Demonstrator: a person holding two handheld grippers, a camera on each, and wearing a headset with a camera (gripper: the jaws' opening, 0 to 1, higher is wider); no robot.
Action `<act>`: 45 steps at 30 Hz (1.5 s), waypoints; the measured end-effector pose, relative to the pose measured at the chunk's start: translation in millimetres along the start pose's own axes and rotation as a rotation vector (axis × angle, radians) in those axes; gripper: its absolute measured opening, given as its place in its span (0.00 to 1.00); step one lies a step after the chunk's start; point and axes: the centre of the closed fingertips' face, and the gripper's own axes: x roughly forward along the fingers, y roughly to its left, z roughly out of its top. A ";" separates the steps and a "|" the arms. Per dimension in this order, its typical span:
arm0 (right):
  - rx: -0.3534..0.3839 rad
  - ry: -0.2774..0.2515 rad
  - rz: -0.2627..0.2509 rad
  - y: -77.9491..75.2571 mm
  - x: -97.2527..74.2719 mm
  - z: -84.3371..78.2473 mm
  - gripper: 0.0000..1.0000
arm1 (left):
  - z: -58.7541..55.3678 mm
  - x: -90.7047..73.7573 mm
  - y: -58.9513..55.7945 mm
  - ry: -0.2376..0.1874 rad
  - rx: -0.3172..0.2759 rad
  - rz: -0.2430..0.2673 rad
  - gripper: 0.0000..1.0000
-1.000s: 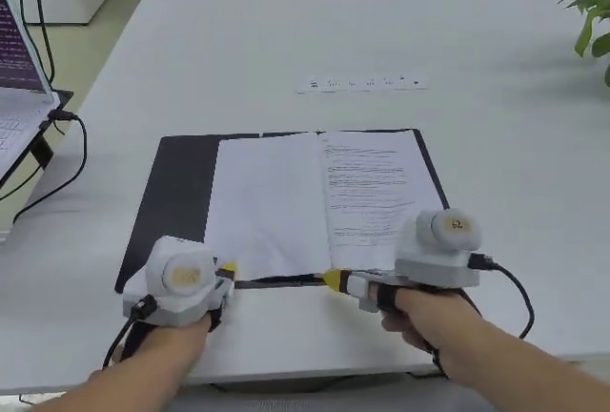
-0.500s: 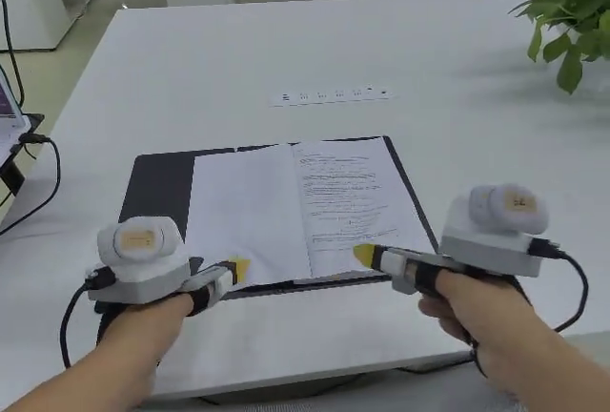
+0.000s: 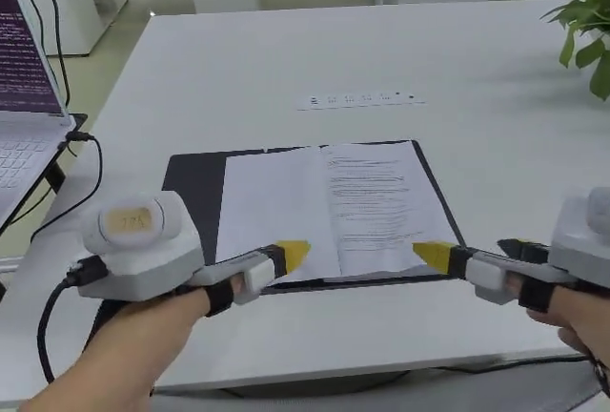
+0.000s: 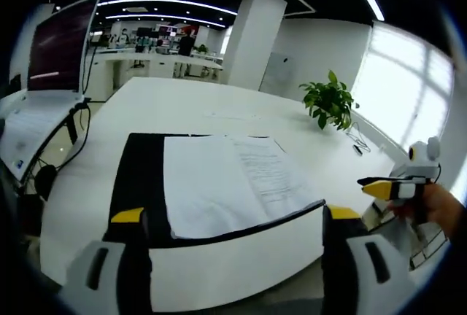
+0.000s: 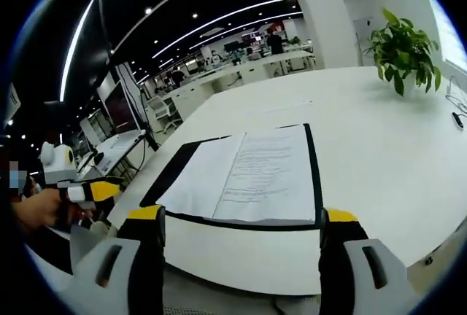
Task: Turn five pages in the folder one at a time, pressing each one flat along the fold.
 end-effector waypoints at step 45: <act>-0.041 -0.013 0.085 2.7 7.2 6.6 0.98 | -4.0 16.3 -26.5 0.019 0.110 -0.019 0.93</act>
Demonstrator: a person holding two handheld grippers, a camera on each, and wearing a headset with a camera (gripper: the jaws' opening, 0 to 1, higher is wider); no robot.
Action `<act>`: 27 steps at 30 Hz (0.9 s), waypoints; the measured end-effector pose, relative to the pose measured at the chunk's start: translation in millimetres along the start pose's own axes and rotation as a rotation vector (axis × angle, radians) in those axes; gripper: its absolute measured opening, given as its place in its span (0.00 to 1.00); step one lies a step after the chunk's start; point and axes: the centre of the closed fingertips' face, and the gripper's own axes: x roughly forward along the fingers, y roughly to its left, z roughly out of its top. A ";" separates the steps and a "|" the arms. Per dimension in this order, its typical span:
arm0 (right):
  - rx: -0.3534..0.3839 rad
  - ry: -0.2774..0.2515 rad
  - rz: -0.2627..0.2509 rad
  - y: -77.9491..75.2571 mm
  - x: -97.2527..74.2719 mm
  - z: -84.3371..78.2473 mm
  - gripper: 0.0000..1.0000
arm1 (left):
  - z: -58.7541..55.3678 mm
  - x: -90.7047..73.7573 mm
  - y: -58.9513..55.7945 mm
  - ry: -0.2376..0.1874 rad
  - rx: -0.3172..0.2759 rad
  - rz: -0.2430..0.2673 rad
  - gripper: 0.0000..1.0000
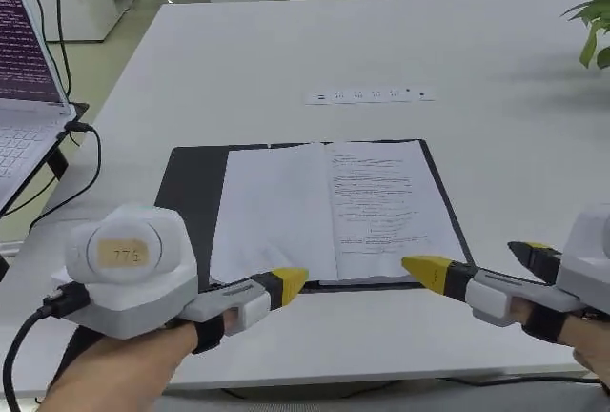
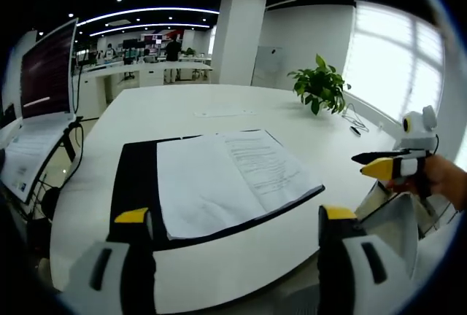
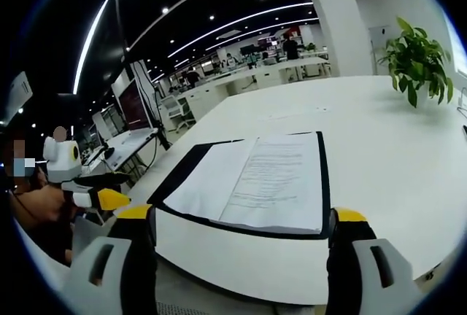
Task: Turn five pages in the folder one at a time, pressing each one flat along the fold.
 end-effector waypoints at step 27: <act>0.099 -0.030 0.010 -23.5 -11.0 -12.9 0.93 | -11.8 124.7 -87.7 0.114 0.169 -0.173 0.68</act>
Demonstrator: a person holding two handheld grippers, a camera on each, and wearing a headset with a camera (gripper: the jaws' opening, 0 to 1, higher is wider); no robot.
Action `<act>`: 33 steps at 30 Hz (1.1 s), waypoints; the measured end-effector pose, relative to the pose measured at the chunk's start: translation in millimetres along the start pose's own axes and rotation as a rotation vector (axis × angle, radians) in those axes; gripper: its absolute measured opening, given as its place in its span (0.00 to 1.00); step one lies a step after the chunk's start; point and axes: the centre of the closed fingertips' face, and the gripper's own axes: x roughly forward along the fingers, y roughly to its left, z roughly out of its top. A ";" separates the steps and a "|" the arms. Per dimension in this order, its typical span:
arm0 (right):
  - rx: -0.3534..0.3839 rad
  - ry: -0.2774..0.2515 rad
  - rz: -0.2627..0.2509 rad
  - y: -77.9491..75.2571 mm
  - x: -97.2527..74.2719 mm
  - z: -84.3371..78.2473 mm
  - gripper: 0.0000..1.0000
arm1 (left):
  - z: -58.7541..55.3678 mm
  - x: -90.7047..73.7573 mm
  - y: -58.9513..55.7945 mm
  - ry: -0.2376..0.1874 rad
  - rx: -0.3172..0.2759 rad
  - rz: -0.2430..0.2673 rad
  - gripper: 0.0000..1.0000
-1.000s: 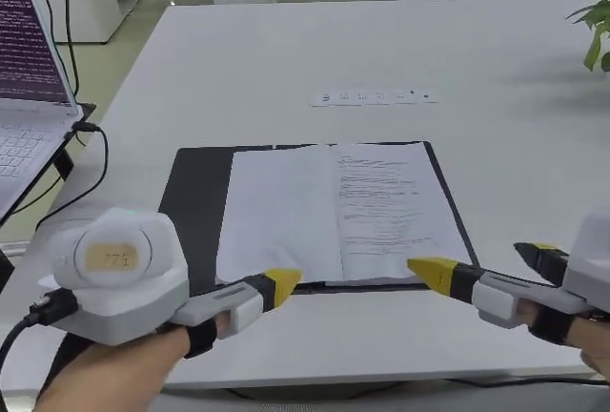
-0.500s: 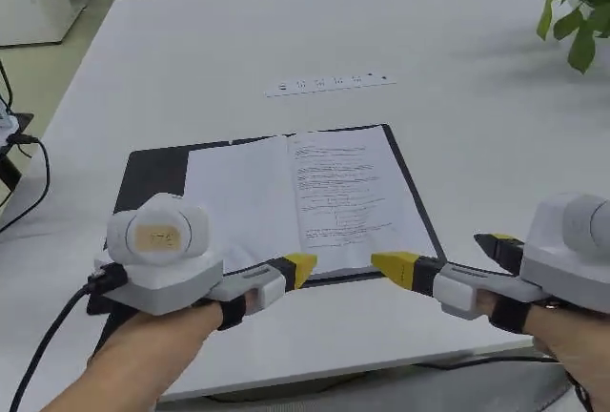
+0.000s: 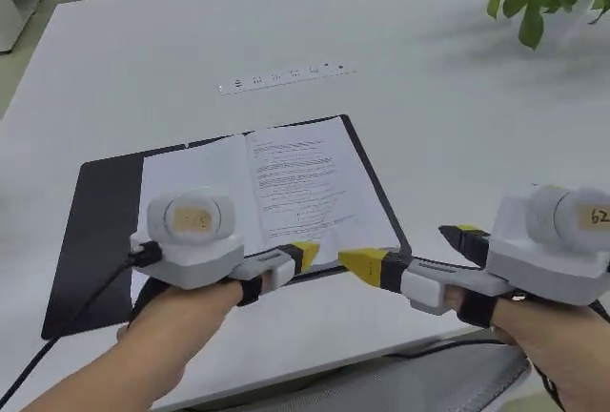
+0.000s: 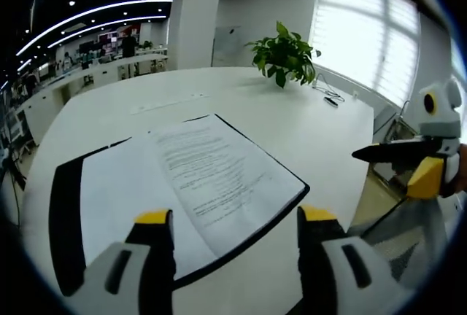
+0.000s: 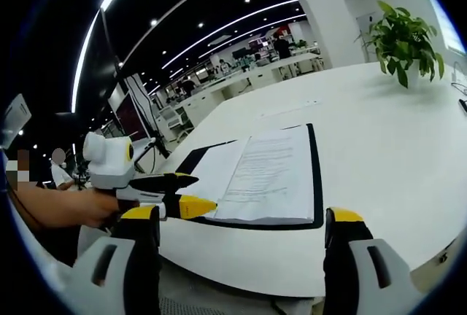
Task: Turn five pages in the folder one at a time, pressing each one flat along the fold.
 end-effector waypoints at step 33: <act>0.056 0.023 0.025 -15.8 -1.9 -10.8 0.90 | -16.9 113.2 -39.7 -0.041 0.091 0.058 0.60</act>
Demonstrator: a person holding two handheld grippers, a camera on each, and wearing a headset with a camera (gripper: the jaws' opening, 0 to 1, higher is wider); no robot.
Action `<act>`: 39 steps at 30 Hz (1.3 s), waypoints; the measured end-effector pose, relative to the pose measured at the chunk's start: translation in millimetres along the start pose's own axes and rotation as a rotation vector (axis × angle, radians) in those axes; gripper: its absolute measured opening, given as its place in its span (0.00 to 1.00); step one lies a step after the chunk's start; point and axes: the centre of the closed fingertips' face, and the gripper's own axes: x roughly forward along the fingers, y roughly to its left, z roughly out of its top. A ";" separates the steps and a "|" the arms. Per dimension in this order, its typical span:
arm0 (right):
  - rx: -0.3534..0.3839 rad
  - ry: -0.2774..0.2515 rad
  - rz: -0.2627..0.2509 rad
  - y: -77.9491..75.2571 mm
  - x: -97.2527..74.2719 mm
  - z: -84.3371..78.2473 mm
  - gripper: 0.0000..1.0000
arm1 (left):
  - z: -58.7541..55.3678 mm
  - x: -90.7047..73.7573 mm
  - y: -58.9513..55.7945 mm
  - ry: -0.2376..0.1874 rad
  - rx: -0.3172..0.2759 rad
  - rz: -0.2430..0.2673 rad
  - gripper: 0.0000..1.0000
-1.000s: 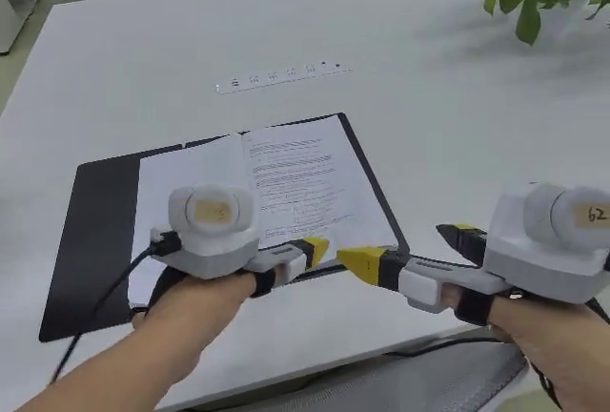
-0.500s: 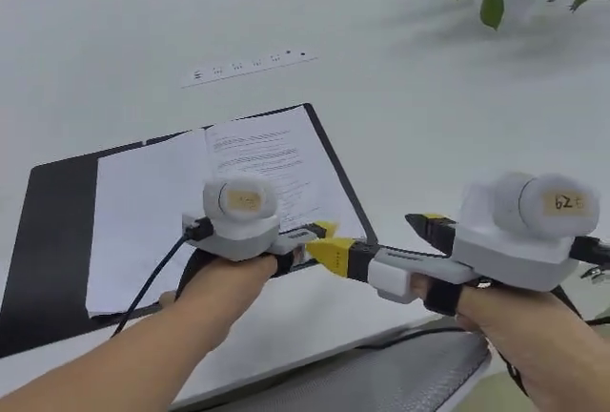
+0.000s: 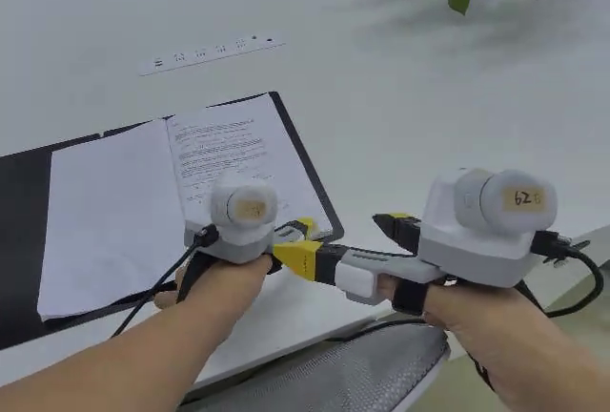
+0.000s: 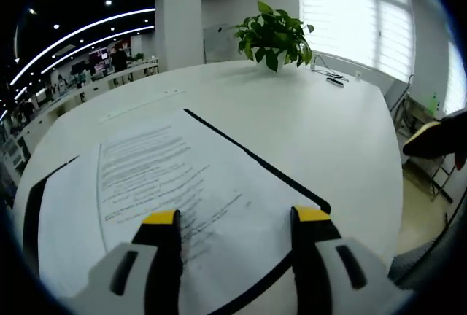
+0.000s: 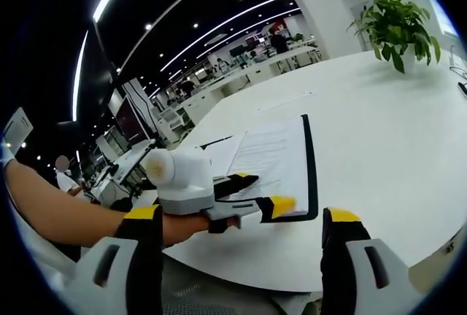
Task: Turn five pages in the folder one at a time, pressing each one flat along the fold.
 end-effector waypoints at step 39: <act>0.034 0.066 0.060 -19.2 38.8 5.2 0.76 | 4.0 -3.1 24.9 -0.064 -0.087 0.001 0.31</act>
